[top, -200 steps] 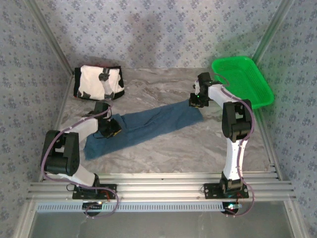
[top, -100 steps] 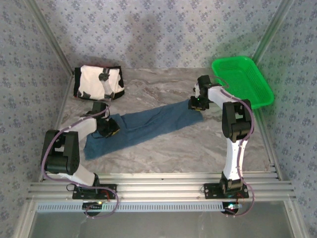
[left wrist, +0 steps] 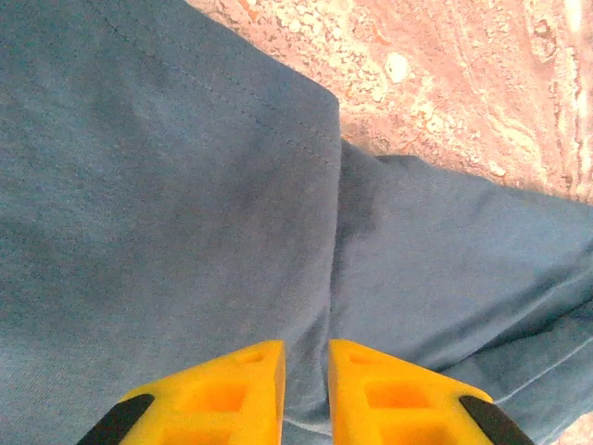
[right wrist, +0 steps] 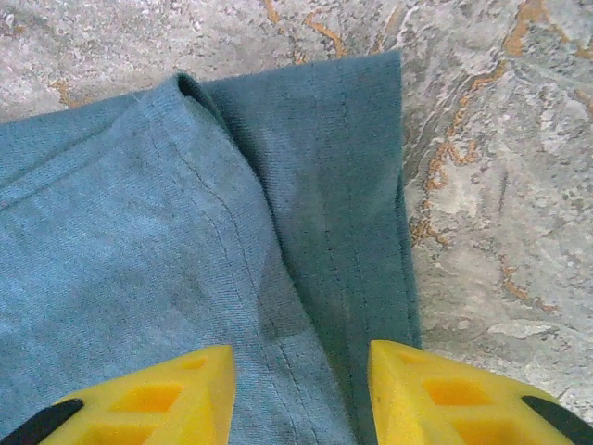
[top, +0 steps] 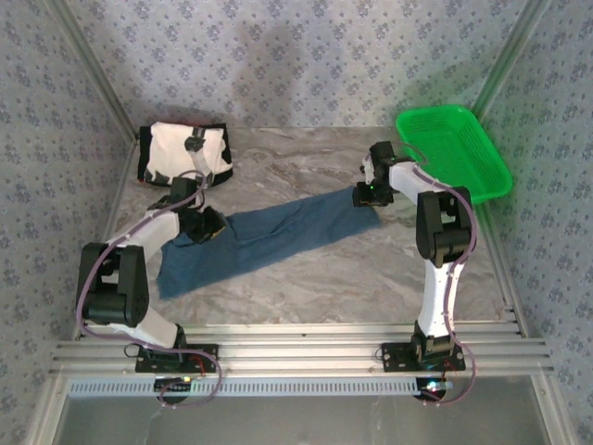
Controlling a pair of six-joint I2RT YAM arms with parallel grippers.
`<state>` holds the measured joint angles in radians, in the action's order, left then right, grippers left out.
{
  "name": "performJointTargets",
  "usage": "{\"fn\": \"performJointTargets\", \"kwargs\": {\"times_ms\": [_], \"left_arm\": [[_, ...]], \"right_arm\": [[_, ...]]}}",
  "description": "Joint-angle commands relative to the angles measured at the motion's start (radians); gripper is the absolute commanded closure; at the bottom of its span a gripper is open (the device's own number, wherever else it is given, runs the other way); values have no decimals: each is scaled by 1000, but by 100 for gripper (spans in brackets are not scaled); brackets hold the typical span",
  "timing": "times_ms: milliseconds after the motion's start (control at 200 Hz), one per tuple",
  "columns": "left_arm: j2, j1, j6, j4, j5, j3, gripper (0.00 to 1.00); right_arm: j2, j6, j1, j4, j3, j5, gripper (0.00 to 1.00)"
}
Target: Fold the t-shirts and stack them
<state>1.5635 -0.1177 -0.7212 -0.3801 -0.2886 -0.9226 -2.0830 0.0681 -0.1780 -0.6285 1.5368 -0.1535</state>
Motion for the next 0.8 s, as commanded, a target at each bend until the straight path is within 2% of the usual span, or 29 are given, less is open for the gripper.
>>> {"fn": "performJointTargets", "kwargs": {"times_ms": [0,95,255,400,505,794], "left_arm": [[31,9,25,-26,-15,-37,81],[56,8,32,-31,-10,-56,81],[94,14,39,-37,2,-77,81],[114,23,42,-41,15,-79,81],[125,37,46,-55,30,-73,81],[151,70,57,-74,53,-48,81]], "right_arm": [[-20,-24,-7,-6,26,-22,58],[-25,-28,-8,-10,26,-29,62],[-9,-25,-9,-13,16,-26,78],[14,-22,-8,-26,8,-16,81],[37,-22,-3,-34,-5,-15,91],[120,1,18,-9,-101,-11,95]]}}
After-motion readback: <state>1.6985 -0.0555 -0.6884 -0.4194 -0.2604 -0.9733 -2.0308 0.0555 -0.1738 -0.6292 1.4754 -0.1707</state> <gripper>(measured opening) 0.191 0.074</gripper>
